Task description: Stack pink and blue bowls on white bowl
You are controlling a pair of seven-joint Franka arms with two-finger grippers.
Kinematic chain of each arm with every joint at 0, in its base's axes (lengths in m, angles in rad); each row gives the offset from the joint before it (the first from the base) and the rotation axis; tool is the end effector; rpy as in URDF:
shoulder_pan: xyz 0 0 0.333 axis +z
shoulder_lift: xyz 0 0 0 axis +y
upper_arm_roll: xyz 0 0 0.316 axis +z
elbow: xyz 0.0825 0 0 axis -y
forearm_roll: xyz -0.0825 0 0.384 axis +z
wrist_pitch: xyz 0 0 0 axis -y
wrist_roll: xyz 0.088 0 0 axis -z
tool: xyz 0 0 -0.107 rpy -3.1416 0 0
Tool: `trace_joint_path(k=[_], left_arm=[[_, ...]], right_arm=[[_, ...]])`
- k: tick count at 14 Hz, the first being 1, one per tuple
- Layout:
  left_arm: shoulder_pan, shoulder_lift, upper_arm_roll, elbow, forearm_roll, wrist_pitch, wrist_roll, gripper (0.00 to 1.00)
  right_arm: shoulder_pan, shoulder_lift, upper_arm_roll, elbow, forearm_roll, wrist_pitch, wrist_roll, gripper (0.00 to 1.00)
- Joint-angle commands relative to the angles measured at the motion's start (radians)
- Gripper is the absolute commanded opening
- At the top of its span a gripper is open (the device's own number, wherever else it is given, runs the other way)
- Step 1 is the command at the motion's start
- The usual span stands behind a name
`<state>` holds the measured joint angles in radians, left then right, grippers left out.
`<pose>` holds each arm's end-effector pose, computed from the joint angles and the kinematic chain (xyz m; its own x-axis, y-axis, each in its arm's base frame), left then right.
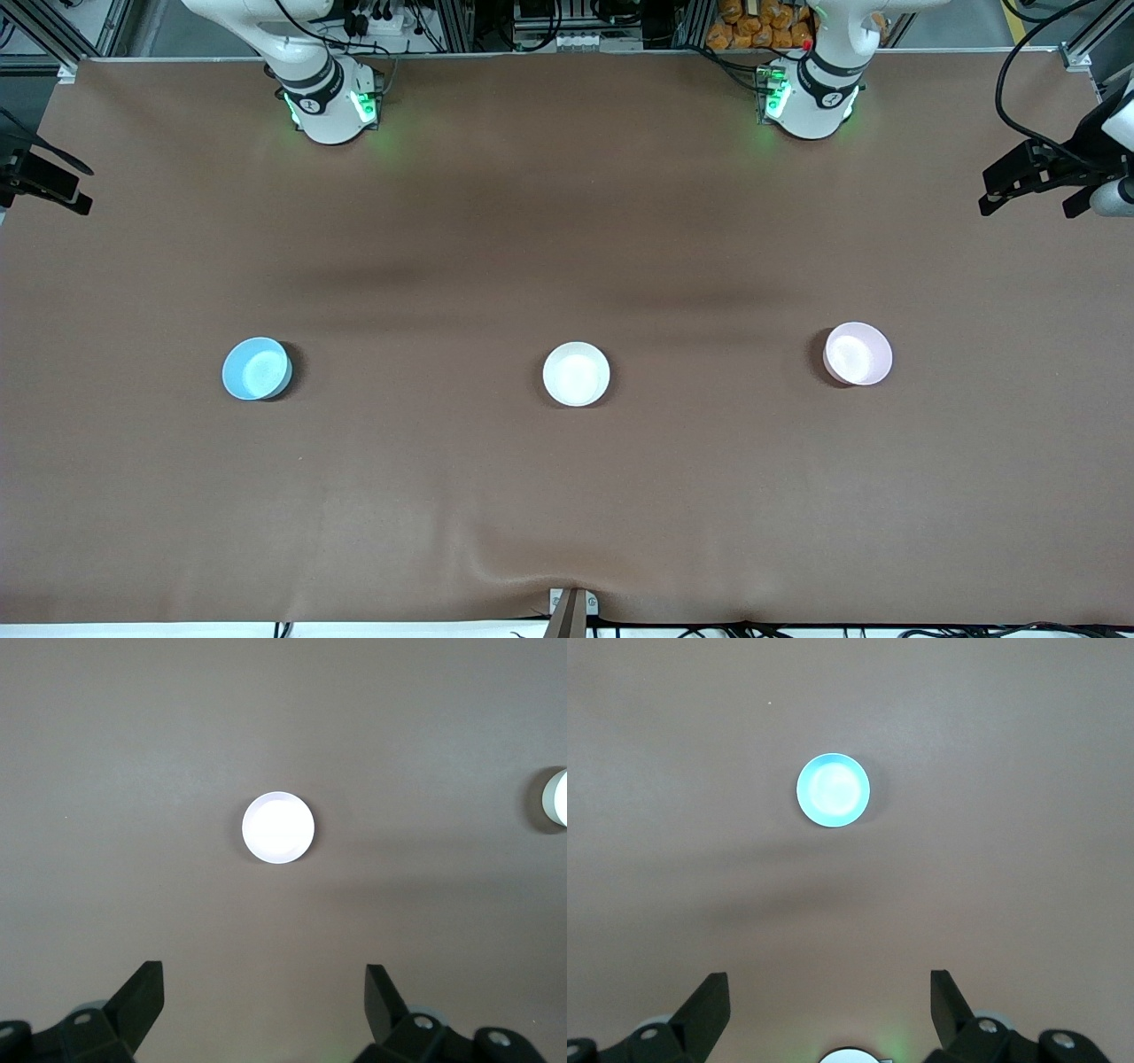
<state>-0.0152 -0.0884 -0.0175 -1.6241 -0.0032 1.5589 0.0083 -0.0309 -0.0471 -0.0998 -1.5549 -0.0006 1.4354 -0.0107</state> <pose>0.5253 -0.0180 0.6460 0.9989 -0.0410 0.0232 -0.0410 -0.9992 0.0015 0.5210 -0.0700 0.6458 0.9902 -0.1190 -0.0725 -0.1197 -0.9928 -0.0049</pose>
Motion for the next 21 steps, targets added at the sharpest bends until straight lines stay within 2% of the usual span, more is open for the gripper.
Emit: trace_joint_path(k=[1,8,14,16,19,21], left_arm=[[-0.005,0.012,0.005,0.024,-0.015,-0.016,0.001,1.00],[0.000,0.053,0.007,0.009,-0.017,-0.016,0.018,1.00],[0.044,0.228,0.008,0.007,-0.005,0.045,0.047,1.00],[0.047,0.259,0.008,-0.035,0.005,0.122,0.050,1.00],[0.069,0.269,0.007,-0.166,0.011,0.317,0.122,1.00],[0.078,0.311,0.007,-0.218,0.011,0.410,0.125,1.00]], right_arm=[[0.003,-0.011,0.005,-0.004,-0.021,-0.001,0.011,1.00],[0.003,-0.011,0.005,-0.004,-0.021,-0.001,0.011,1.00],[0.003,-0.004,0.005,-0.007,-0.021,0.002,0.011,1.00],[0.003,0.001,0.006,-0.016,-0.021,0.011,0.011,1.00],[-0.003,0.019,0.006,-0.048,-0.015,0.055,0.003,1.00],[-0.003,0.032,0.006,-0.079,-0.013,0.101,-0.002,1.00]])
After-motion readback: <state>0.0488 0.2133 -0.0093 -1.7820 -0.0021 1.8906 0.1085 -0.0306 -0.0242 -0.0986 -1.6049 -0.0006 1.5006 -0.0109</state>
